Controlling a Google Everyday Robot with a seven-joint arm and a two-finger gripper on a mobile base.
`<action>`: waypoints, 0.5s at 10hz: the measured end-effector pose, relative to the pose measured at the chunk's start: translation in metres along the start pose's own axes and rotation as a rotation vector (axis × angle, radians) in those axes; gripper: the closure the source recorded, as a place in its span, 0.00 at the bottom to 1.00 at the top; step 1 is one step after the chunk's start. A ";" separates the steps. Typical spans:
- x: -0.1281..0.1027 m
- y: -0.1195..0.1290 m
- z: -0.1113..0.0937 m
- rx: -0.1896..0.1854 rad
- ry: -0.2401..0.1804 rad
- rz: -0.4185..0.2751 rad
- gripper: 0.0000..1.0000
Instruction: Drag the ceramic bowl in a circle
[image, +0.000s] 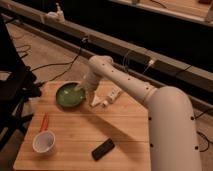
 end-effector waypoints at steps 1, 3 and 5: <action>-0.001 -0.005 0.017 -0.021 -0.016 -0.012 0.26; -0.001 -0.006 0.042 -0.048 -0.073 0.002 0.26; 0.004 -0.007 0.065 -0.059 -0.141 0.039 0.27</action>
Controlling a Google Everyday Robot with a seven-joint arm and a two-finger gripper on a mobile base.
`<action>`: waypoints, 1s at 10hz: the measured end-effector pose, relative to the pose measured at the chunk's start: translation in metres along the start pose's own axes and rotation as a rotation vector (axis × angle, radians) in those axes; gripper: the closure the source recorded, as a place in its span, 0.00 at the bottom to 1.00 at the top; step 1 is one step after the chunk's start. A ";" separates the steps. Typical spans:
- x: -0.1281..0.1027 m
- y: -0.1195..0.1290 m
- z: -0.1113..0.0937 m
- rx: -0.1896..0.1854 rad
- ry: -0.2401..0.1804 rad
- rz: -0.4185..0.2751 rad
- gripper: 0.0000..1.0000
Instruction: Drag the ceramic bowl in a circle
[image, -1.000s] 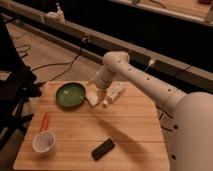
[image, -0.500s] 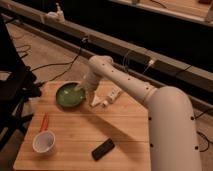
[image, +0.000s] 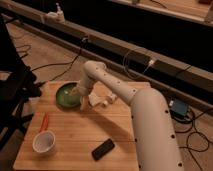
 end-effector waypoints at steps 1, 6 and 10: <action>0.004 -0.002 0.007 -0.001 -0.023 0.010 0.30; 0.023 -0.007 0.015 0.002 -0.070 0.005 0.79; 0.037 0.010 -0.012 0.025 -0.063 0.012 1.00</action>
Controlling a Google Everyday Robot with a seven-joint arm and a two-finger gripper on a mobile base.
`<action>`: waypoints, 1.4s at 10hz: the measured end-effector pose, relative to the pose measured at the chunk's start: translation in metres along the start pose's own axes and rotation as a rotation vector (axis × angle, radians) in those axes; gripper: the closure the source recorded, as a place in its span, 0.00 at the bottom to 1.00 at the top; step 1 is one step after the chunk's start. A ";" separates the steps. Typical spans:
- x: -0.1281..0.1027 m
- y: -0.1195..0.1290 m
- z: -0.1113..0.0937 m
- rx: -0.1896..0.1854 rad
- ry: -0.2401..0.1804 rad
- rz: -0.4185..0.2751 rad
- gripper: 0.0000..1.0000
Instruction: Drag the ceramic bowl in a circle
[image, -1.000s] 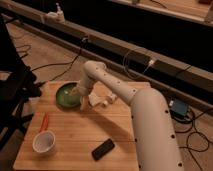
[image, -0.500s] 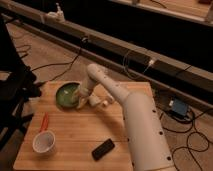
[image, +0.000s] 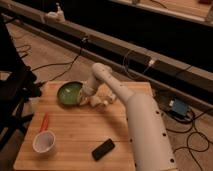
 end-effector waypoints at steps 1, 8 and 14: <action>-0.001 0.006 -0.010 0.012 -0.002 -0.001 1.00; 0.033 0.034 -0.054 0.033 0.037 0.095 1.00; -0.030 -0.017 -0.023 -0.021 0.008 -0.082 1.00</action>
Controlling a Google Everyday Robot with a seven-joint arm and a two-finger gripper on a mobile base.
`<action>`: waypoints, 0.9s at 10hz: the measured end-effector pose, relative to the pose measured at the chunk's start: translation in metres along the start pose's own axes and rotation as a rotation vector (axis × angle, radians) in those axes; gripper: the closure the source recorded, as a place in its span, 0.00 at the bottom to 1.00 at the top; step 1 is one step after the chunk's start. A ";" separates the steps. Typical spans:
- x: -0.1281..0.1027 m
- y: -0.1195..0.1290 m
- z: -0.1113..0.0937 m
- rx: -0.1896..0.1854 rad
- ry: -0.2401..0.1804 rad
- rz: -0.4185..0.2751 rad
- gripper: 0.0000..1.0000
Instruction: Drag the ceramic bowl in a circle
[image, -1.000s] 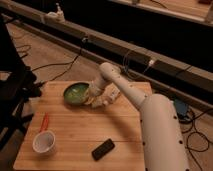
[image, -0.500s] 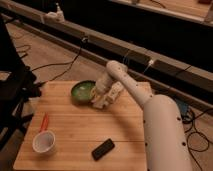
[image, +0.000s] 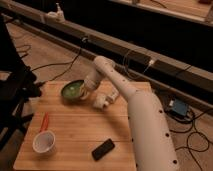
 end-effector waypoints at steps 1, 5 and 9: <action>-0.023 0.001 0.007 -0.015 -0.032 -0.049 1.00; -0.035 0.047 0.012 -0.049 -0.057 -0.049 1.00; 0.029 0.084 -0.017 -0.018 0.037 0.116 1.00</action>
